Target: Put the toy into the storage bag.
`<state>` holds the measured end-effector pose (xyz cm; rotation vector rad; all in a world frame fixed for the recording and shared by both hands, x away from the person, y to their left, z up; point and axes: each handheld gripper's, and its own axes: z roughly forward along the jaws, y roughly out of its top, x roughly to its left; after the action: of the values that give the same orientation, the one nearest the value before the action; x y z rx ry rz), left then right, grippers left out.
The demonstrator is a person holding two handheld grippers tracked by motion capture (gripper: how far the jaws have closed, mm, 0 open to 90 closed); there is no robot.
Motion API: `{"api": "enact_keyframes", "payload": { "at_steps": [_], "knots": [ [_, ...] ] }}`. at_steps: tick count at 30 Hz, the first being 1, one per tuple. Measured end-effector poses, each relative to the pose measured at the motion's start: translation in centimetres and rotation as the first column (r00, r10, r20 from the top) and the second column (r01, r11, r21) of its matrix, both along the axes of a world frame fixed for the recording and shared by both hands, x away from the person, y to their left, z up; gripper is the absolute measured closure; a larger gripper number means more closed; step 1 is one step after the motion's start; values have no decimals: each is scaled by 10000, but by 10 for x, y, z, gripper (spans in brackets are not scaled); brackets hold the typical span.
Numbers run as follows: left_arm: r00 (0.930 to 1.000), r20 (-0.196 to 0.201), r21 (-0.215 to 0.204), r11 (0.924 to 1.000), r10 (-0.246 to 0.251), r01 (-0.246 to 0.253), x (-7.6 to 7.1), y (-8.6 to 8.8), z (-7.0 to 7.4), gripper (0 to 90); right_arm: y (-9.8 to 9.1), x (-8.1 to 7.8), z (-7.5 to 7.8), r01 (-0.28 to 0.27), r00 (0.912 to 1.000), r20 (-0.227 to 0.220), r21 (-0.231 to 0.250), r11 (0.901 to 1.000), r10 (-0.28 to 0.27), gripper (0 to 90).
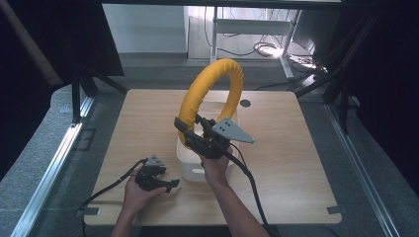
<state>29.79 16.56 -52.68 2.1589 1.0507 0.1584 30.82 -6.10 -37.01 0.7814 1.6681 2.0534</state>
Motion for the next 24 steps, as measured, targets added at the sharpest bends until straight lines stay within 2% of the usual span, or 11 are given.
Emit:
{"api": "enact_keyframes", "payload": {
  "at_steps": [13,21,22,24],
  "knots": [
    [10000,-17,7,10000,0,0,0,0,0,234,3,-1,-9,11,9998,-177,-53,10000,-12,495],
    [10000,-10,44,10000,15,-15,0,0,0,229,2,1,-19,1,9985,-547,-21,10000,-3,493],
    [10000,-37,4,10000,33,-33,0,0,0,229,2,1,-22,-43,9972,-751,13,10000,43,493],
    [10000,-34,37,10000,-4,4,0,0,0,229,2,2,-23,-49,9971,-761,11,10000,49,493]
  ]
}}
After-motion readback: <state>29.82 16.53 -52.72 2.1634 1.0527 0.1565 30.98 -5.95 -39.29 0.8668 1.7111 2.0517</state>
